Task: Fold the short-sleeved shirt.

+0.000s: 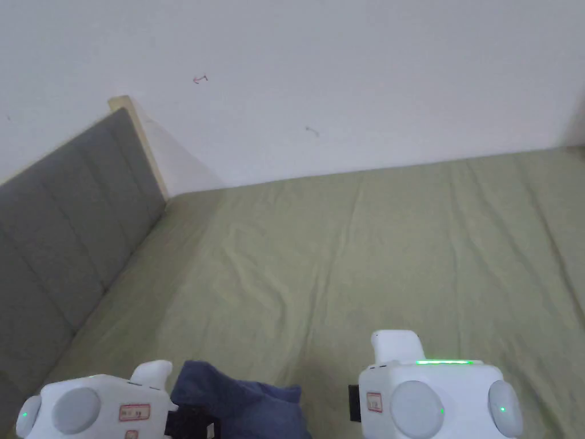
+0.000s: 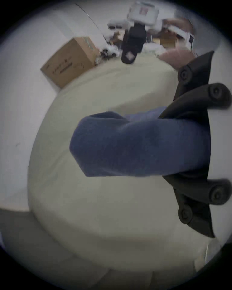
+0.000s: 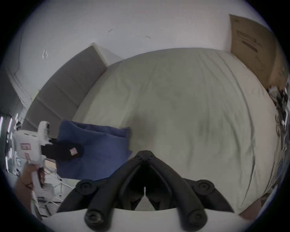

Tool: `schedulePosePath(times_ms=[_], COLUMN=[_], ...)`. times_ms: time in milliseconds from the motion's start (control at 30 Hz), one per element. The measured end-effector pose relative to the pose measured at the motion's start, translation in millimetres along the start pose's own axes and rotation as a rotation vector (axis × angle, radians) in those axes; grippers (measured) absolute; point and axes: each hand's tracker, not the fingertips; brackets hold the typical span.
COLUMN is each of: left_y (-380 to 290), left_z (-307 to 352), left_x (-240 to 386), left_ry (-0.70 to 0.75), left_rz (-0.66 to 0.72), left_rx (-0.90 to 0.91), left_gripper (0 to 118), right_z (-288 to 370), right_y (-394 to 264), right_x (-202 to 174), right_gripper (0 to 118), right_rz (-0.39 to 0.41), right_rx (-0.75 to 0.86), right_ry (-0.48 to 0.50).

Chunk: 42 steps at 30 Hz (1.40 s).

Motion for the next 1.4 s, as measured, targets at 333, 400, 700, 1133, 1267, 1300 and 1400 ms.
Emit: schedulePosePath(times_ms=[333, 400, 700, 1133, 1267, 1300, 1400], left_y=[15, 12, -7, -30, -32, -30, -23], left_z=[6, -2, 8, 28, 25, 21, 19], left_x=[-81, -85, -87, 4, 84, 103, 170], left_ry=[0.432, 0.484, 0.809, 0.688, 0.568, 0.543, 0.436], left_rz=[-0.183, -0.188, -0.248, -0.079, -0.019, -0.026, -0.054], left_rx=[-0.053, -0.064, 0.038, 0.256, 0.387, 0.407, 0.481], left_gripper=[22, 27, 88, 0, 0, 0, 0], right_z=[-48, -55, -65, -21, 12, 21, 62], right_y=[-4, -4, -11, -19, -15, -14, -12], right_x=[-109, -114, -127, -71, -9, 8, 65], right_gripper=[0, 0, 0, 0, 0, 0, 0], right_rz=[0.05, 0.042, 0.029, 0.07, 0.038, 0.028, 0.027], right_rx=[0.001, -0.004, 0.007, 0.05, 0.082, 0.102, 0.189], right_ry=[0.004, -0.009, -0.04, -0.027, -0.037, -0.047, -0.092])
